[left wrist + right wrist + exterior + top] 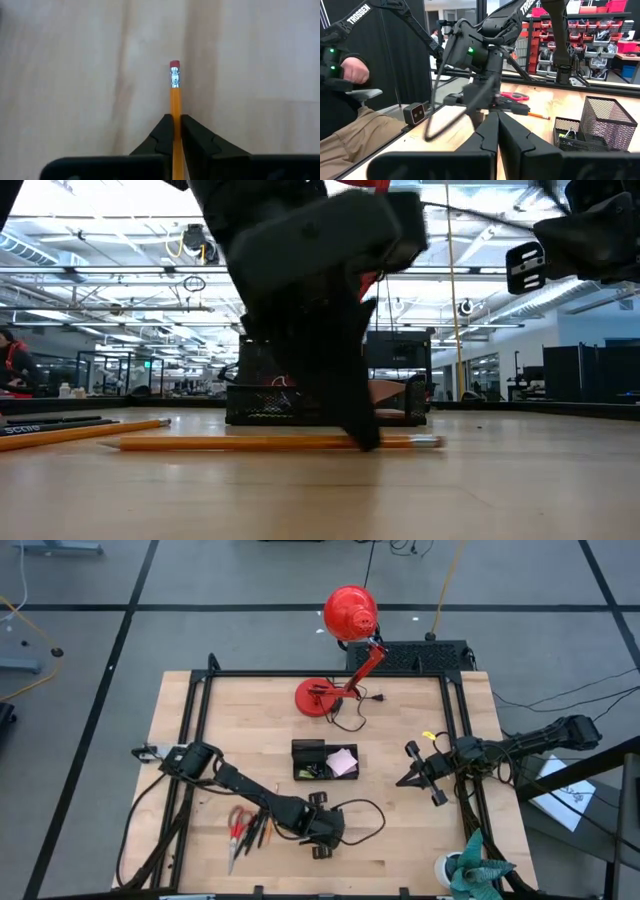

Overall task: Pick and place office supplies into organizer
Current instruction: Put the right yellow pencil into the desk organizer

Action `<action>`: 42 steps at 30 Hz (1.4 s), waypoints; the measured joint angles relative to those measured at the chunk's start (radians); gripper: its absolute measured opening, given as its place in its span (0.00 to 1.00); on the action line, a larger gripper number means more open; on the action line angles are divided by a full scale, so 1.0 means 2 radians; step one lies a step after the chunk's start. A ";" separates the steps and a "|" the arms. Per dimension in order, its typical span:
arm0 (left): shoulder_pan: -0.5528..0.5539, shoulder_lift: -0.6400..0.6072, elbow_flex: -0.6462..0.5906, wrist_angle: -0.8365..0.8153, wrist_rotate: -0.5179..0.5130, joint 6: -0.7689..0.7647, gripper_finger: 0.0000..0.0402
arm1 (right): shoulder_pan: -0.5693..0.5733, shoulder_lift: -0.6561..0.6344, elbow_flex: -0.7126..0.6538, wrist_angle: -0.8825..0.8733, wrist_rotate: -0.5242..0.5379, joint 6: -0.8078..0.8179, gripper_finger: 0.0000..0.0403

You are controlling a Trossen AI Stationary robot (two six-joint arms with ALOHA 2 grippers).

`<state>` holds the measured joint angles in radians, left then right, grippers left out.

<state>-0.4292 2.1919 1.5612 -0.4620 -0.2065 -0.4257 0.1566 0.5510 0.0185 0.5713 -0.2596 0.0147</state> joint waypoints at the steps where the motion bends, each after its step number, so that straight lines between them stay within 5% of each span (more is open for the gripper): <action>1: -0.001 -0.002 0.000 0.006 0.000 0.014 0.05 | 0.000 0.000 0.000 0.000 0.000 0.000 0.00; 13: 0.010 -0.039 0.001 0.093 -0.029 0.148 0.01 | 0.000 0.000 0.000 -0.004 0.000 0.002 0.00; 25: 0.026 -0.074 0.002 -0.059 -0.051 0.038 0.08 | 0.000 0.003 0.000 -0.008 0.000 0.001 0.00; 37: 0.046 -0.069 0.002 -0.058 -0.005 0.058 0.42 | 0.000 0.003 0.000 -0.008 0.025 0.006 0.01; 42: 0.068 -0.051 0.002 -0.082 0.011 0.027 0.47 | 0.000 0.003 0.000 -0.008 0.025 0.009 0.01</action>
<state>-0.2935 2.0905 1.5642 -0.6254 -0.1838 -0.3724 0.1570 0.5580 0.0185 0.5556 -0.2096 0.0319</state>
